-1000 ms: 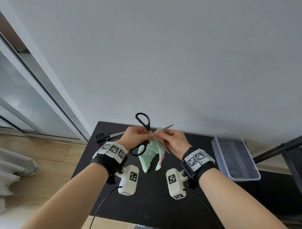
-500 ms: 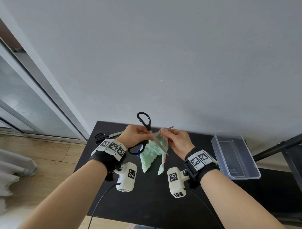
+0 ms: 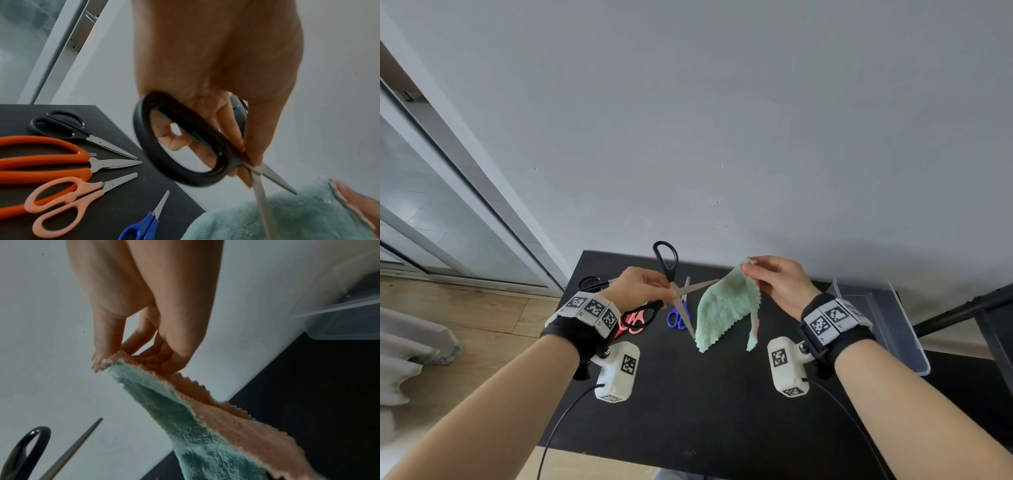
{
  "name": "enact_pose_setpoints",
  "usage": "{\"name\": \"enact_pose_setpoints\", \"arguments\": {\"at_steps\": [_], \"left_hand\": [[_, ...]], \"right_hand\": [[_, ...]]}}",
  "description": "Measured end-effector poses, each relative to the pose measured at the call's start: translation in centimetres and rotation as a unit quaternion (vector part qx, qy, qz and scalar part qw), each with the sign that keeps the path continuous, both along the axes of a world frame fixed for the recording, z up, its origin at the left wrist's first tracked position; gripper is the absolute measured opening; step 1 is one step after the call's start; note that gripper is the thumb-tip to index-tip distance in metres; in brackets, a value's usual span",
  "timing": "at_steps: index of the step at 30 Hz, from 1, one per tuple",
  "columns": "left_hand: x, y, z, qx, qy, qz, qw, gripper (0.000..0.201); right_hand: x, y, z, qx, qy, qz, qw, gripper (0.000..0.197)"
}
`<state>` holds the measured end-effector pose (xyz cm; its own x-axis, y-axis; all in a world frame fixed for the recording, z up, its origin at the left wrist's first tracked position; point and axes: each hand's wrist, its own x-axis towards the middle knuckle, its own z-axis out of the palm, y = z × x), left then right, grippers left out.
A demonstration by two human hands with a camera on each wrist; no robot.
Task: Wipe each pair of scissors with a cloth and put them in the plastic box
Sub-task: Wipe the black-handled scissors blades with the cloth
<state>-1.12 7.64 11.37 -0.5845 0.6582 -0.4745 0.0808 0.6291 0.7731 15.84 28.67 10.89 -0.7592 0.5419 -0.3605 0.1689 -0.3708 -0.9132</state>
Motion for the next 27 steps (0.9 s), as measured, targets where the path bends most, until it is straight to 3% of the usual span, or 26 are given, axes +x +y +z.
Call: {"name": "enact_pose_setpoints", "arguments": {"at_steps": [4,7,12,16,21,27], "left_hand": [[0.3,0.6,0.6,-0.018,0.007,-0.051,0.999,0.008],[0.4,1.2,0.8,-0.028,0.02,-0.085,0.996,0.014],[0.7,2.1,1.3,-0.013,0.026,-0.098,0.995,0.013],[1.0,2.5,1.6,0.003,0.033,-0.094,0.995,0.009],[1.5,2.8,1.6,0.025,0.021,-0.082,0.996,0.007],[1.4,2.8,1.2,0.041,0.025,-0.086,0.995,0.01]], "right_hand": [[-1.3,-0.2,1.0,0.113,-0.033,0.091,0.989,0.011],[-2.4,-0.7,2.0,0.217,-0.056,0.183,0.957,0.01],[-3.6,-2.2,2.6,0.268,-0.094,0.295,0.912,0.015],[-4.1,-2.9,2.4,0.274,-0.109,0.306,0.905,0.03],[-4.4,-3.3,2.4,0.305,-0.128,0.31,0.891,0.023],[-4.6,-3.1,2.5,0.348,-0.155,0.355,0.854,0.017]]}}
